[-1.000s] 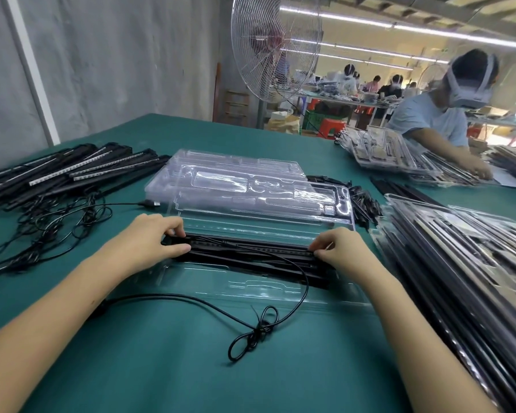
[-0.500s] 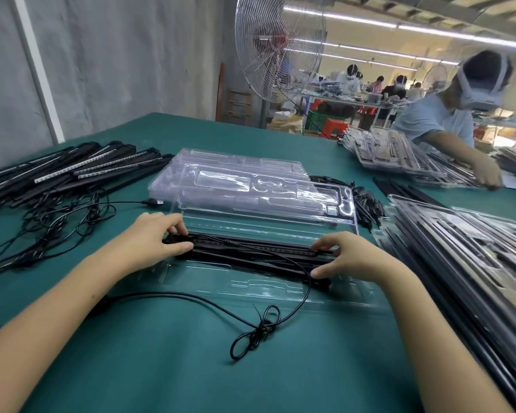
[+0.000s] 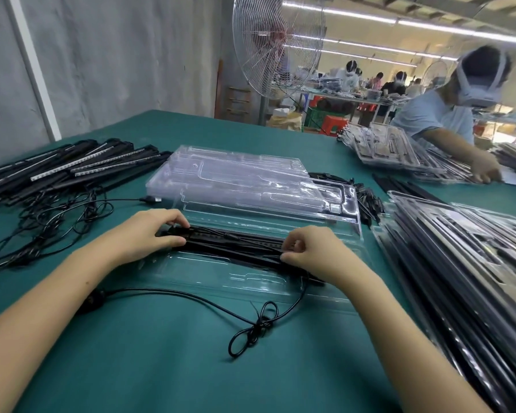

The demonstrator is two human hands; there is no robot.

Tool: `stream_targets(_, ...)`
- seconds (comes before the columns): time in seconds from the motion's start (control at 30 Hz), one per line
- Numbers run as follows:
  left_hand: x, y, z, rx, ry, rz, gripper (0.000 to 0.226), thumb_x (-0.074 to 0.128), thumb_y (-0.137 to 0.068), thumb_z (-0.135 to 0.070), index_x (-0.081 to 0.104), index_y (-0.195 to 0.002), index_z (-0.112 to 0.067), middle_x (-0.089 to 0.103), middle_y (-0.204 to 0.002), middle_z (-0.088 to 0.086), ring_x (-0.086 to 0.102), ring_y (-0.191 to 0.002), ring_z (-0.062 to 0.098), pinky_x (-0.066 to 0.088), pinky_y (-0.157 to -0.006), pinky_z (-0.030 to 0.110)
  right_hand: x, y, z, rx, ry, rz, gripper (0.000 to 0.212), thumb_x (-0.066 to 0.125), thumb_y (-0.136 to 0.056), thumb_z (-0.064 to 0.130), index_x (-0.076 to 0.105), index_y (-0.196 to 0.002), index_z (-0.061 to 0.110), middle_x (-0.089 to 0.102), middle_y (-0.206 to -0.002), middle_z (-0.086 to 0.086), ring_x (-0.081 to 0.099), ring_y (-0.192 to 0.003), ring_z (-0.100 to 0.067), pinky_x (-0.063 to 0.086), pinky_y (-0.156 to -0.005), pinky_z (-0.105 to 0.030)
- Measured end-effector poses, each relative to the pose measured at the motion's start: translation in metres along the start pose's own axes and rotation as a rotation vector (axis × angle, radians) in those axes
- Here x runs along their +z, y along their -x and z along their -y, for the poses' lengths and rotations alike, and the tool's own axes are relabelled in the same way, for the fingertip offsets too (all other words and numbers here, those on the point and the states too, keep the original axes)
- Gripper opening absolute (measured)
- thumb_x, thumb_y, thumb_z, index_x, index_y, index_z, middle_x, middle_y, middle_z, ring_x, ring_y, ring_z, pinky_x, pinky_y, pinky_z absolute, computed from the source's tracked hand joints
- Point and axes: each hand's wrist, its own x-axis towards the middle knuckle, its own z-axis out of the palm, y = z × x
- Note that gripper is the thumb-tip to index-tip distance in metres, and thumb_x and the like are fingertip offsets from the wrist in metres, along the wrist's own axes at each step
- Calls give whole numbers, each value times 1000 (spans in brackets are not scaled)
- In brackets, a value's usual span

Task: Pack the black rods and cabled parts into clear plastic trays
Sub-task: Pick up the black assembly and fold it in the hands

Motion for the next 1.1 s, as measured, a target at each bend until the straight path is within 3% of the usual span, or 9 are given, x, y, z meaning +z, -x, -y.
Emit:
stream_targets(0.07, -1, 1, 0, 32, -46, 32, 39, 67, -86, -29, 45, -103, -56, 58, -116, -12, 52, -111, 12, 41, -99, 34, 5, -2, 1, -1, 54, 23, 15, 61, -88, 15, 68, -101, 14, 51, -79, 8, 48, -73, -10, 37, -61, -20)
stream_targets(0.2, 2, 3, -6, 80, -37, 63, 61, 60, -92, -17, 37, -126, -62, 48, -129, -14, 43, -119, 7, 32, -108, 31, 0, -2, -5, 8, 43, 3, 31, 46, -87, -3, 69, -98, 15, 48, -74, 11, 39, -58, 5, 29, -48, -9)
stream_targets(0.37, 4, 0, -14, 79, -186, 112, 61, 51, -96, -12, 33, -120, -66, 46, -140, -12, 41, -124, 12, 32, -108, 32, -7, 0, -6, 21, 96, 41, 37, 43, -84, -5, 69, -95, 19, 41, -68, 18, 36, -56, 5, 28, -47, -11)
stream_targets(0.47, 4, 2, -19, 28, -282, 146, 63, 40, -101, -17, 24, -114, -77, 34, -147, -21, 32, -129, 11, 37, -103, 36, -5, 0, -5, 40, 133, 68, 38, 41, -83, -6, 68, -93, 19, 45, -74, 12, 39, -57, 0, 34, -48, -19)
stream_targets(0.57, 3, 3, -25, 19, -335, 141, 64, 37, -100, -14, 28, -120, -74, 31, -150, -20, 32, -134, 13, 38, -102, 35, -3, -1, -4, 49, 159, 67, 38, 41, -84, -6, 67, -90, 20, 49, -83, 4, 43, -58, -7, 37, -50, -22)
stream_targets(0.77, 1, 7, -26, 4, -246, 105, 58, 46, -99, -17, 37, -113, -72, 38, -146, -21, 37, -135, 13, 32, -109, 37, -6, 1, -6, 30, 118, 80, 36, 42, -84, -7, 68, -88, 18, 44, -69, 14, 42, -57, -3, 33, -46, -18)
stream_targets(1.0, 0, 7, -29, -17, -140, 44, 59, 57, -94, -16, 43, -92, -73, 50, -137, -20, 44, -129, 10, 30, -110, 39, -1, -1, -3, 14, 148, 70, 38, 39, -82, -9, 65, -85, 19, 45, -76, 10, 42, -59, -3, 31, -47, -17)
stream_targets(1.1, 1, 7, -29, -35, -105, 48, 62, 58, -93, -14, 45, -86, -74, 50, -137, -20, 45, -129, 12, 30, -111, 41, 0, -1, -2, -5, 187, 78, 37, 43, -81, -8, 67, -89, 19, 49, -88, 6, 52, -82, -13, 43, -64, -20)
